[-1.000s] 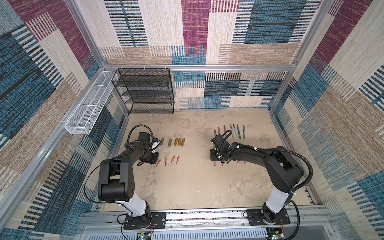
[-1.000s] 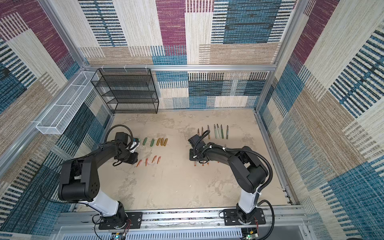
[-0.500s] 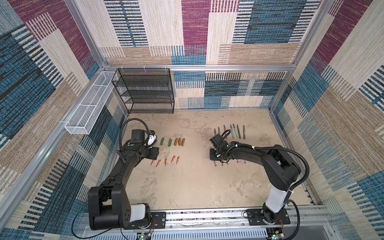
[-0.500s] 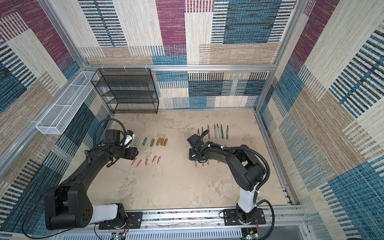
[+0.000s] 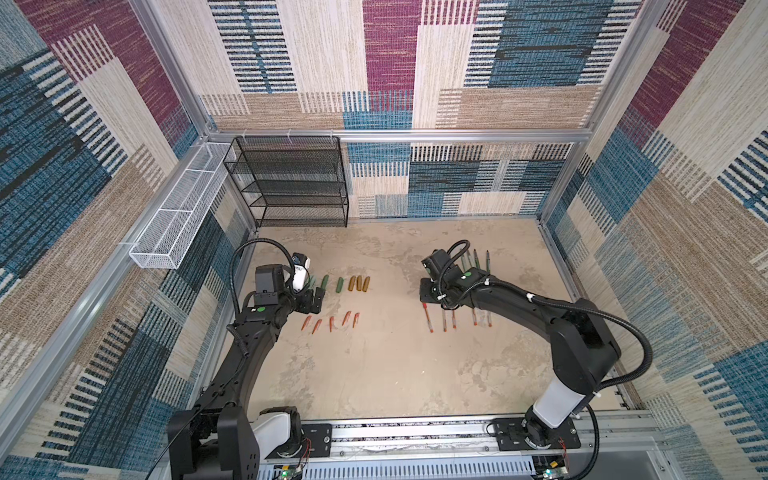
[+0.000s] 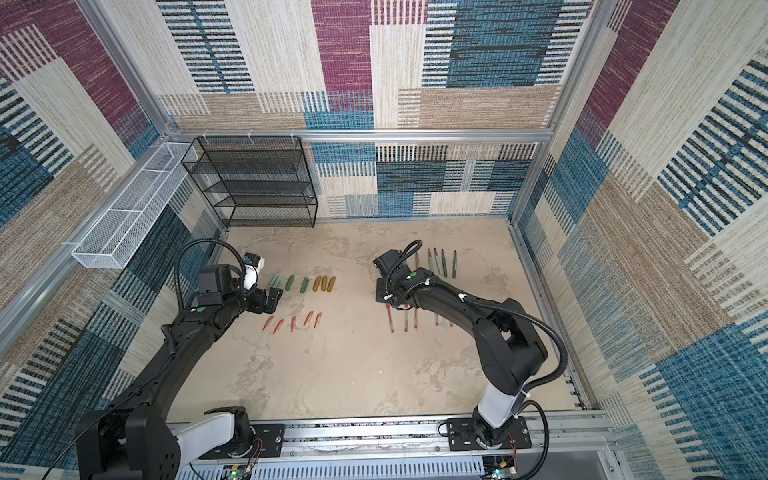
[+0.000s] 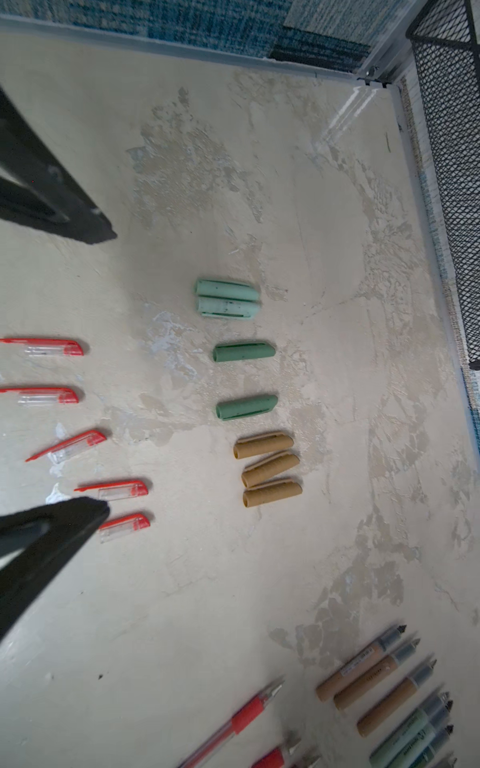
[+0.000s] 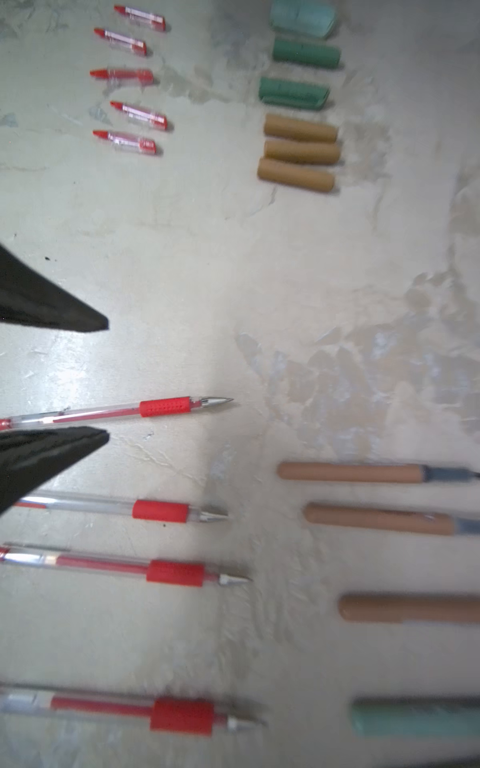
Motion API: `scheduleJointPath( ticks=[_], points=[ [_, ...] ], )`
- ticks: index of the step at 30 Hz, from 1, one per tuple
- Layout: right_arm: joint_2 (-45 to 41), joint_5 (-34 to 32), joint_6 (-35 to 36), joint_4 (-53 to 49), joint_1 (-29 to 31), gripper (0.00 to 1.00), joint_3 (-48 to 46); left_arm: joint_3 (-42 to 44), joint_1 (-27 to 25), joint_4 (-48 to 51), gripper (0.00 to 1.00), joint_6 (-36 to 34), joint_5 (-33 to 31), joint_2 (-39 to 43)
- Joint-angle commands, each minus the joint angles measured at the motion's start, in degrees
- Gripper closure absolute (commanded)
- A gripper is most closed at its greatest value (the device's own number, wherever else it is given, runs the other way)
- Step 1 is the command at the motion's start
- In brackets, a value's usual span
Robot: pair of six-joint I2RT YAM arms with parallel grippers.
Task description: Open the pen caps
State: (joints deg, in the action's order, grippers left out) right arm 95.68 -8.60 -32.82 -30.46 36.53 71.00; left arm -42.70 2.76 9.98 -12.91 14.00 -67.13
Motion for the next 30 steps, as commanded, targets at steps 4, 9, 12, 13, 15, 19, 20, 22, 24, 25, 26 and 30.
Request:
scheduleJointPath(
  ticks=[4, 9, 12, 13, 15, 19, 20, 22, 24, 25, 26, 30],
  points=[
    [-8.45, -11.0, 7.58, 1.88, -2.41, 0.21, -1.31, 6.43, -0.04, -18.22, 0.01, 3.55, 2.35, -2.01],
    [-16.82, -15.23, 14.77, 9.74, -5.01, 0.0, -8.3, 12.39, -0.04, -28.95, 0.01, 4.5, 3.64, -3.55],
    [-21.33, -18.13, 19.94, 17.16, -7.38, 0.0, -14.19, 14.77, -0.13, -34.52, 0.01, 6.36, 3.32, -5.52],
    [-22.86, -18.02, 22.05, 20.38, -8.32, 0.0, -17.08, 15.32, -0.13, -35.81, 0.01, 6.45, 3.52, -6.28],
    [-26.3, -16.81, 27.04, 28.79, -10.69, 0.0, -23.83, 16.6, -0.8, -39.02, 0.01, 5.55, 3.92, -8.01],
    [-30.93, -10.42, 32.54, 42.83, -16.85, 0.0, -34.63, 18.67, -2.02, -46.58, 0.01, 4.53, 1.96, -11.14],
    [-31.45, -8.53, 33.62, 45.99, -18.56, 0.0, -36.92, 19.0, -2.13, -48.7, 0.01, 4.73, 1.61, -12.17],
    [-31.47, -6.7, 35.01, 50.98, -21.37, 0.0, -40.6, 19.04, -2.69, -50.34, 0.01, 4.91, -0.24, -13.77],
    [-31.14, -5.13, 35.71, 55.74, -23.88, 0.0, -43.78, 18.64, -3.03, -50.0, 0.01, 5.21, -1.92, -14.12],
    [-30.7, -3.97, 36.1, 58.76, -25.18, 0.0, -45.46, 18.79, -3.03, -50.12, 0.01, 5.33, -2.53, -14.11],
    [-30.11, -2.86, 36.16, 61.83, -26.31, 0.0, -47.07, 19.11, -3.03, -50.67, 0.01, 5.68, -3.26, -14.26],
    [-26.64, -1.67, 36.71, 70.84, -28.5, 0.0, -50.99, 21.34, -3.07, -56.6, 0.01, 7.01, -6.75, -16.33]
  ],
)
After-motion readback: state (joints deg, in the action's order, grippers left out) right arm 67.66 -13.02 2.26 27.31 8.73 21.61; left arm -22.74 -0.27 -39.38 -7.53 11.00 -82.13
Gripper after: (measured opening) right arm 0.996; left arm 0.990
